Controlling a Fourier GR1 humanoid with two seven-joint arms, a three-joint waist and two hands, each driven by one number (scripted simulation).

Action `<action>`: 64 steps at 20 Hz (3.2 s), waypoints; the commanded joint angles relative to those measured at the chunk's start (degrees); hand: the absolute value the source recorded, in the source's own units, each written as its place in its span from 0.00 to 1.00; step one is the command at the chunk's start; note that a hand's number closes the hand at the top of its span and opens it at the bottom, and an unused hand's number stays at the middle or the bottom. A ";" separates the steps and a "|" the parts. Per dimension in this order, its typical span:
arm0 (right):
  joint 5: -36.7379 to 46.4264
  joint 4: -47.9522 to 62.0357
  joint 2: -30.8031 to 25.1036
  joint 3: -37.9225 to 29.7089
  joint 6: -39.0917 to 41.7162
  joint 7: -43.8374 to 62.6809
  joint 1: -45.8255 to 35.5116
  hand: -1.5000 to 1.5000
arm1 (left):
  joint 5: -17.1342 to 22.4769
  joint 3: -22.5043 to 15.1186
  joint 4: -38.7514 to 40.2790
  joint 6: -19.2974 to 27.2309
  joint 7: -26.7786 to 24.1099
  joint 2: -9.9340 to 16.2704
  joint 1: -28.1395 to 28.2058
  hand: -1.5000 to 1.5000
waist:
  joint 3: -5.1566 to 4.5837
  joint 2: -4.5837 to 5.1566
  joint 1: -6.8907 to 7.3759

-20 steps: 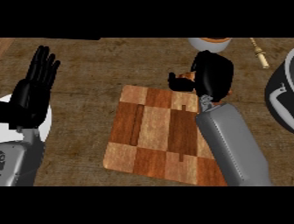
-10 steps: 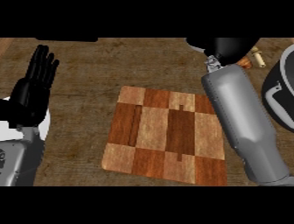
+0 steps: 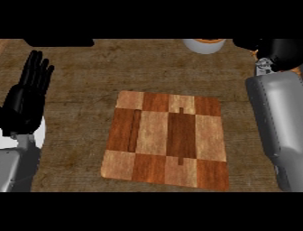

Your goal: Pick the croissant from the cutting board and place it in the pot

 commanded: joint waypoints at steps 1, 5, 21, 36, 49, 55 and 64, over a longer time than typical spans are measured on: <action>-3.03 -8.45 -3.14 -2.35 2.71 -1.34 8.66 1.00 | -0.86 -0.48 0.26 0.16 -1.22 -0.75 1.56 0.50 | 0.02 -0.18 -0.81; -4.98 -11.35 -4.75 -4.61 -3.61 -3.46 16.03 1.00 | -0.65 0.34 3.30 -0.99 -2.23 -0.21 -0.40 0.50 | 0.02 0.08 -0.43; -23.78 8.92 -18.42 -17.21 -12.02 -22.93 18.01 1.00 | -0.75 1.06 1.72 -1.59 -3.27 -1.43 1.03 0.50 | 0.03 0.31 0.59; -45.13 16.81 -15.31 -23.50 -19.50 -46.27 17.22 0.00 | -0.26 1.67 -0.28 -2.43 -0.68 -0.30 1.41 0.50 | 0.07 0.30 0.70; -67.97 2.11 -13.79 -35.93 -22.48 -52.93 22.75 0.00 | -2.30 0.65 -2.04 -0.25 0.31 -1.54 2.04 0.50 | 0.05 -0.11 -0.48; -75.56 -6.21 -13.19 -38.81 -21.73 -56.92 31.23 0.00 | -0.89 2.60 4.20 -2.28 -3.40 -1.19 -0.55 0.50 | 0.00 0.07 -0.68; -87.03 -12.33 -9.70 -45.11 -19.07 -66.11 45.23 0.00 | -1.20 2.42 1.22 -2.73 -3.70 -1.43 2.15 0.50 | 0.02 0.07 -0.19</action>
